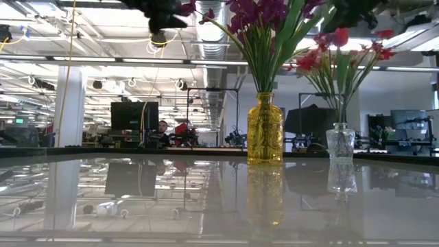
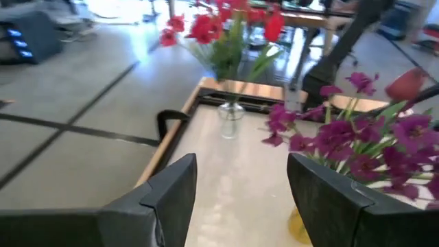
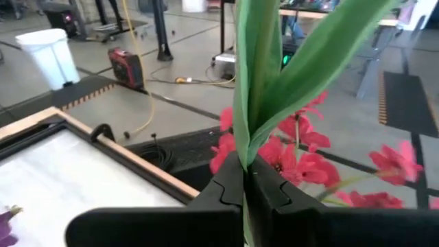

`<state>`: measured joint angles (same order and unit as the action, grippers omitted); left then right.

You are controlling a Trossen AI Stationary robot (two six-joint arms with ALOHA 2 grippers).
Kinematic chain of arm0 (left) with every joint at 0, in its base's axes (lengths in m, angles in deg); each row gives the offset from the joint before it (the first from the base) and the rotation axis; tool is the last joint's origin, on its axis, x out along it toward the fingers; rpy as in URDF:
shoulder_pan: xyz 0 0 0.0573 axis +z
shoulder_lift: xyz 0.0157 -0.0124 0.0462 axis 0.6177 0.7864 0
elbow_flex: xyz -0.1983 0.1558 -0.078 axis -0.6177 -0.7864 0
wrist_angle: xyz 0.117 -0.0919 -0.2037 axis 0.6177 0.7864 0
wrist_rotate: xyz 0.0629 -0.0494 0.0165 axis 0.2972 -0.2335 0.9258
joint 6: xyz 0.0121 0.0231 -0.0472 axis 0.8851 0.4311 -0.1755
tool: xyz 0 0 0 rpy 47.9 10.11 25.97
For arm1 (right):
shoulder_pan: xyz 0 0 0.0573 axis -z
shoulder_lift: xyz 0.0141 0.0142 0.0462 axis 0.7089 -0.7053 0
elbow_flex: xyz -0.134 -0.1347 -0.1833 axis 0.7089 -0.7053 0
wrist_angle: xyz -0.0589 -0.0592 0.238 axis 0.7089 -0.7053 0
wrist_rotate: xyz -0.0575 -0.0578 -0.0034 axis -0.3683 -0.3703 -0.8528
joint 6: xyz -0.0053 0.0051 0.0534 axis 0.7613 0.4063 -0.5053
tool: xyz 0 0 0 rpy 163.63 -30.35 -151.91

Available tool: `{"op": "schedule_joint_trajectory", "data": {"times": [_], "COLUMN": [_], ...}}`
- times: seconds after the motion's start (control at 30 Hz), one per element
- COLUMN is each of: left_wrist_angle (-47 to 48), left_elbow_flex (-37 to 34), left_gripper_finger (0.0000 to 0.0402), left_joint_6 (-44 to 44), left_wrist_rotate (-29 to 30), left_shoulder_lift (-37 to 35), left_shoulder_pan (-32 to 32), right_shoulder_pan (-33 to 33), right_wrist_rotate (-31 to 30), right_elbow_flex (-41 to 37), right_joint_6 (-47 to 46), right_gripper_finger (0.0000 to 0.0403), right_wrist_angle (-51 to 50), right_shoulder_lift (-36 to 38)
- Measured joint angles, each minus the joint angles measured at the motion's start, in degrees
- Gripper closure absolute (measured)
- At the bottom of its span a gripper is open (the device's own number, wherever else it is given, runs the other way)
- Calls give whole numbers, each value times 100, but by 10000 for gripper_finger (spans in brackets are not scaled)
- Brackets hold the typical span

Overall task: Sort flowers into vase by color
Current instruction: Put the pink tulip into the transparent vase

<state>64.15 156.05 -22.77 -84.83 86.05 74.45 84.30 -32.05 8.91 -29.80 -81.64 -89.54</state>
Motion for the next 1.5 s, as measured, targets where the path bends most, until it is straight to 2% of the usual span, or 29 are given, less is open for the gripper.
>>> {"op": "schedule_joint_trajectory", "data": {"times": [0.23,0.37,0.63,0.8,1.0,1.17,1.5], "left_wrist_angle": [-643,-804,-798,-797,-795,-773,-616], "left_elbow_flex": [-1262,-1644,-1674,-1674,-1674,-1674,-1674], "left_gripper_finger": [184,184,184,184,184,184,184], "left_joint_6": [-205,-286,-296,-296,-294,-294,-248], "left_wrist_rotate": [470,622,626,624,516,508,499], "left_shoulder_lift": [-932,-1211,-1271,-1270,-1270,-1268,-1266], "left_shoulder_pan": [171,303,369,369,366,366,366], "right_shoulder_pan": [31,27,27,27,27,36,38], "right_wrist_rotate": [523,747,744,721,715,997,1156], "right_elbow_flex": [-3,-2,81,565,1227,1432,1811], "right_joint_6": [-100,-115,-102,-117,-250,-294,-309], "right_gripper_finger": [379,379,379,379,378,378,378], "right_wrist_angle": [132,482,527,306,-643,-681,-774], "right_shoulder_lift": [17,41,28,27,-138,-165,-162]}}
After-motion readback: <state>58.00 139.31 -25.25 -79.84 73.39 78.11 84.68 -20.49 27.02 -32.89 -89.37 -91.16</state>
